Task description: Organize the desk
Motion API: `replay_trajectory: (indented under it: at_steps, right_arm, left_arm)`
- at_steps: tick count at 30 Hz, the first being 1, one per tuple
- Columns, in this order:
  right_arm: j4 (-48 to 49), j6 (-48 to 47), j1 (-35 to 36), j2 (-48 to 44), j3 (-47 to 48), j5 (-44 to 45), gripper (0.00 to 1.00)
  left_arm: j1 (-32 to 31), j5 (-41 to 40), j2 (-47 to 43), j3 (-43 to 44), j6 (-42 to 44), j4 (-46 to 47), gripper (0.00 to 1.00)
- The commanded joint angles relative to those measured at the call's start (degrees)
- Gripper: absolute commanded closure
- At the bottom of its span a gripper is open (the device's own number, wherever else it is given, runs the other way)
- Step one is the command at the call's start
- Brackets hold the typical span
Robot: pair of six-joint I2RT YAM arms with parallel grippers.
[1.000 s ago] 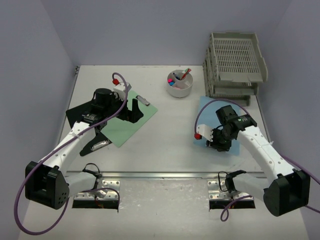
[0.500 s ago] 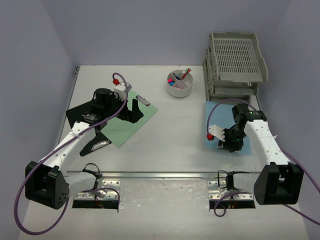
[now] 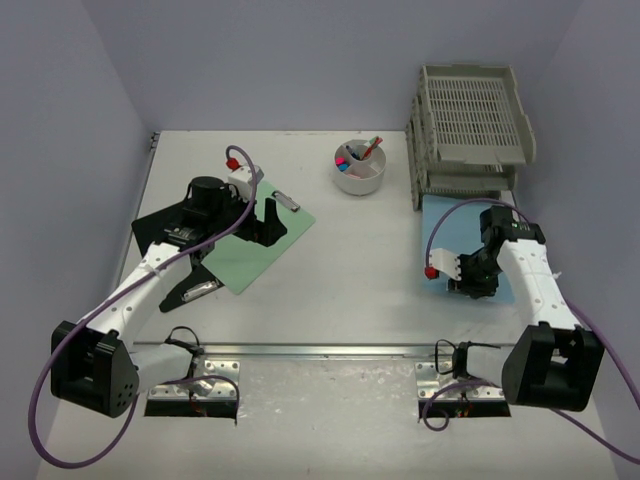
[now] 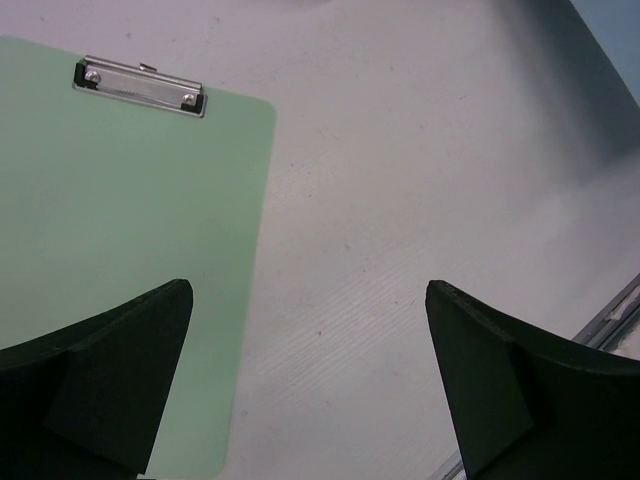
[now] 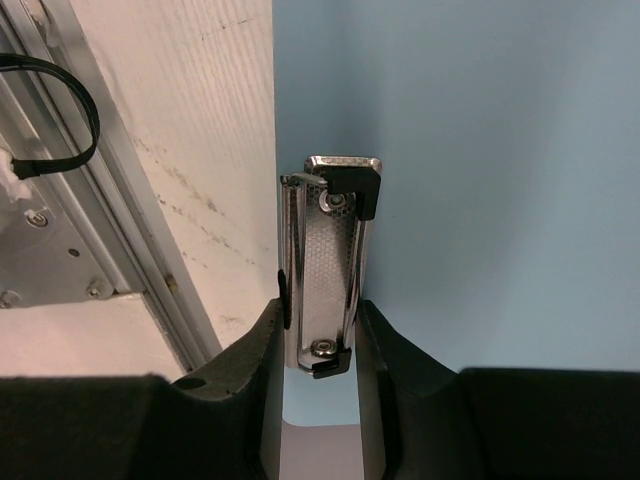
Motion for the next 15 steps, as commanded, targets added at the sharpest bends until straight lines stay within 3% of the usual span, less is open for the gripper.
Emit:
replay_trajectory:
  at_steps: [1, 15]
  right_arm:
    - [3.93, -4.14, -0.61, 3.33, 4.91, 0.06, 1.00]
    - [11.26, -6.29, -0.77, 14.43, 9.53, 0.37, 1.00]
  left_arm:
    - [0.71, 0.71, 0.01, 1.93, 0.22, 2.42, 0.00]
    - [0.71, 0.46, 1.40, 2.99, 2.65, 2.45, 0.00]
